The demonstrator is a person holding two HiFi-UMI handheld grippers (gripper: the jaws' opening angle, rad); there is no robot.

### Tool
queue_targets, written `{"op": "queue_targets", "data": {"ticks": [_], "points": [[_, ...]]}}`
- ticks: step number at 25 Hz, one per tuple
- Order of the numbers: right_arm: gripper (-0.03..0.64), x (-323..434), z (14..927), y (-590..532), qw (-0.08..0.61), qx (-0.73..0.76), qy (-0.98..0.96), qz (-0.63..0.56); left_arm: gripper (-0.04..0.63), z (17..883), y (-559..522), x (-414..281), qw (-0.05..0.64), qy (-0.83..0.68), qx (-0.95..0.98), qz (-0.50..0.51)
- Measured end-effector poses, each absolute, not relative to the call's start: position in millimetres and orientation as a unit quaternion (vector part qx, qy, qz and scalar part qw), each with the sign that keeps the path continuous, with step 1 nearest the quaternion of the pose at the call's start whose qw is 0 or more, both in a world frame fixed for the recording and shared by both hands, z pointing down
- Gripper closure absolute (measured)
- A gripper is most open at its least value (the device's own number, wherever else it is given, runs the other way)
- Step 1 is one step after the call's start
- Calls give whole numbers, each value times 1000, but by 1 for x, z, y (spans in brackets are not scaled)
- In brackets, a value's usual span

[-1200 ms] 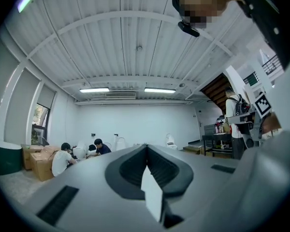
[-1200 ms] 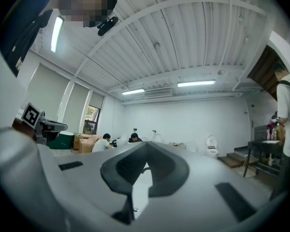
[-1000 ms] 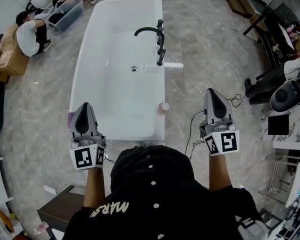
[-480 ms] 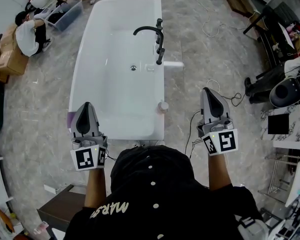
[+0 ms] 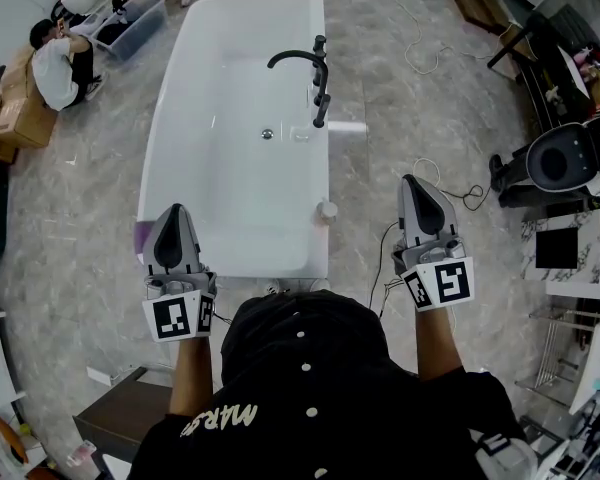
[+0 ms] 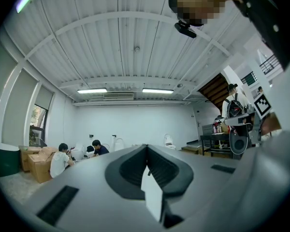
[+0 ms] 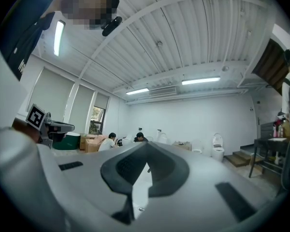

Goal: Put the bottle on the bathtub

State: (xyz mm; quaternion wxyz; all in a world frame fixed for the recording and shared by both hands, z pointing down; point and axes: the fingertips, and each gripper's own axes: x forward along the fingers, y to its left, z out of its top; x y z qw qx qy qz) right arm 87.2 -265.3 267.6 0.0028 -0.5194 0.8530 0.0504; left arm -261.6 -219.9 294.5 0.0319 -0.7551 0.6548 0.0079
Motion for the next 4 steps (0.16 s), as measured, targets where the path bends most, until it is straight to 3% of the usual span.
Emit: {"op": "queue_targets", "data": {"ticks": [4], "points": [[614, 82, 268, -265, 2, -519, 853, 50, 584, 294, -219, -266, 31, 655, -755, 7]]}}
